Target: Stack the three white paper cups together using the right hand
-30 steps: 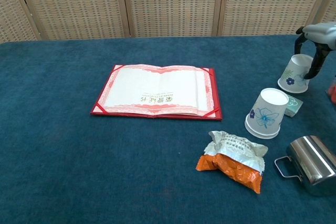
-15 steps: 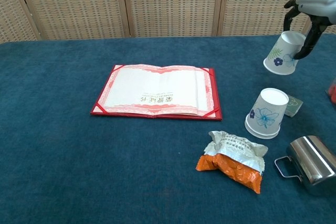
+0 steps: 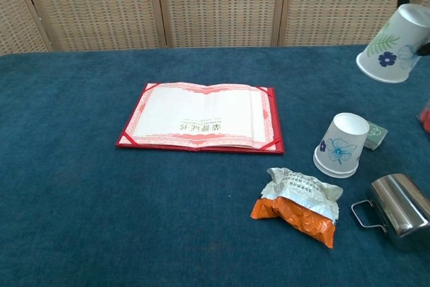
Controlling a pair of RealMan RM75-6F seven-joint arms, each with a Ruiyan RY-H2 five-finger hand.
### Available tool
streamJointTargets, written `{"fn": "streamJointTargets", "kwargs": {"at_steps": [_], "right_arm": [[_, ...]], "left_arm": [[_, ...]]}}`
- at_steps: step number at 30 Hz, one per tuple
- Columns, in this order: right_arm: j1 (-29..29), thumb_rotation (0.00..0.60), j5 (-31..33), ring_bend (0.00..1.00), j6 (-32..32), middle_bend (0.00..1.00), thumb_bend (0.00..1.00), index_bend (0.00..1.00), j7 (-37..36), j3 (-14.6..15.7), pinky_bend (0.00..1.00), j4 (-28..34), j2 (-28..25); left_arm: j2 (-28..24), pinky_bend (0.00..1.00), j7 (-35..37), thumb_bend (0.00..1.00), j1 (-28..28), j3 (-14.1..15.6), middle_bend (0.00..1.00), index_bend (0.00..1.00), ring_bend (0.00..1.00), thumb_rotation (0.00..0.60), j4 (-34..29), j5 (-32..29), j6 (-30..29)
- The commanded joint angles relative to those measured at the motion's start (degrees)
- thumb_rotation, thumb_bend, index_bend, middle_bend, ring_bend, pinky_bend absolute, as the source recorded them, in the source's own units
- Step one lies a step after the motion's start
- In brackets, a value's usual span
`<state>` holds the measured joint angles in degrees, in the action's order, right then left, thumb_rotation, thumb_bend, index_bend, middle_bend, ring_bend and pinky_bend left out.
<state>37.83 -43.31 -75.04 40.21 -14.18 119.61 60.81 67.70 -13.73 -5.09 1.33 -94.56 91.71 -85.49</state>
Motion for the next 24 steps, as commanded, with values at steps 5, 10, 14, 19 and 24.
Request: {"fn": "streamJointTargets", "kwargs": {"at_steps": [5,10,14,19,24], "right_arm": [[-1.81,0.6,-1.8,0.0,-1.1,0.07,0.11,0.48,-0.12,2.77,0.0,1.47,0.29],[-1.83,0.6,-2.49,0.0,-0.64,0.07,0.11,0.48,-0.38,4.01,0.0,0.22,2.76],[-1.62,0.6,-2.27,0.0,-0.2,0.06,0.11,0.48,-0.46,4.41,0.0,-1.21,4.31],[-1.47,0.6,-2.16,0.0,0.22,0.06,0.11,0.48,-0.86,4.58,0.0,-2.64,5.61],[-1.29,0.6,-1.79,0.0,0.85,0.06,0.11,0.48,-0.8,5.01,0.0,-3.82,6.71]], "left_arm": [[-0.17,0.0,0.23,0.26,0.14,0.18,0.0,0.0,0.0,0.6,-0.16,0.53,-0.32],[-0.12,0.0,0.11,0.26,0.04,0.19,0.0,0.0,0.0,0.6,-0.15,0.32,0.12],[-0.02,0.0,0.08,0.26,-0.02,0.14,0.0,0.0,0.0,0.6,-0.06,0.27,0.24],[0.07,0.0,0.01,0.26,-0.09,0.2,0.0,0.0,0.0,0.6,0.0,0.27,0.49],[0.11,0.0,-0.12,0.26,-0.08,0.2,0.0,0.0,0.0,0.6,-0.08,0.41,0.39]]}}
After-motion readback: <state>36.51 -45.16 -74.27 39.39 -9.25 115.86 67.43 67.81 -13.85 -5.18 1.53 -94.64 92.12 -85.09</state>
